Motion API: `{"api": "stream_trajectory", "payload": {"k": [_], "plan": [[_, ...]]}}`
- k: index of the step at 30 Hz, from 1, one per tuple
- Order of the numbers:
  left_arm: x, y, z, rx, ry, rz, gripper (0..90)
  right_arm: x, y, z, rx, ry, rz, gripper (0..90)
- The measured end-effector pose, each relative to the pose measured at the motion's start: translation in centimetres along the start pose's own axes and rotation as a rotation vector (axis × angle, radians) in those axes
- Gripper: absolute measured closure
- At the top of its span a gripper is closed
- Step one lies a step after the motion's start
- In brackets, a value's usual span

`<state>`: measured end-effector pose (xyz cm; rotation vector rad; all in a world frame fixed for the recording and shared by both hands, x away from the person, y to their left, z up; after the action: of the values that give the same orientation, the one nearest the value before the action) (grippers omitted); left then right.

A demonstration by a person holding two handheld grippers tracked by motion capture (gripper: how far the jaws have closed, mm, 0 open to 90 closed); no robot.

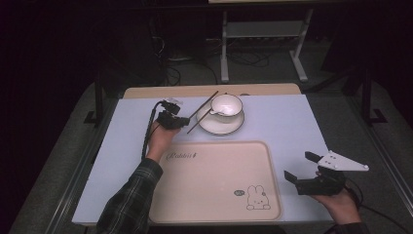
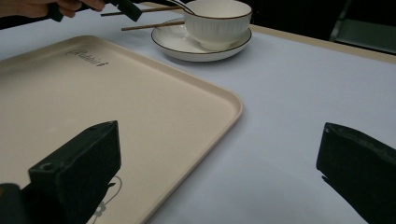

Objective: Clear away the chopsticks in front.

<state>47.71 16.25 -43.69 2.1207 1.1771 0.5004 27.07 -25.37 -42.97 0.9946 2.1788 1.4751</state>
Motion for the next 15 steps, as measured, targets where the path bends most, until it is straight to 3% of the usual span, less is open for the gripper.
{"api": "stream_trajectory", "payload": {"k": [8,15], "plan": [[1.2,-1.9,-3.0,-0.008,-0.011,-0.018,85.2,0.1,0.0,0.1,0.003,0.0,-0.005,0.0],[1.5,-3.9,-5.4,-0.018,-0.024,-0.032,85.2,0.1,0.0,0.1,0.005,-0.002,-0.004,0.0]]}}
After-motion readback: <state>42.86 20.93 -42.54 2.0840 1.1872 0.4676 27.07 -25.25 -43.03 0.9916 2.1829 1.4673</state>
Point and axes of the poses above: each handheld gripper's, and its own axes: z roughly forward along the jaws, y roughly out of its top, x roughly to its left, the point moved 4 cm from there along z, roughly forward along the jaws, and after that the axes turned 9 degrees about y, right-handed, at the moved point
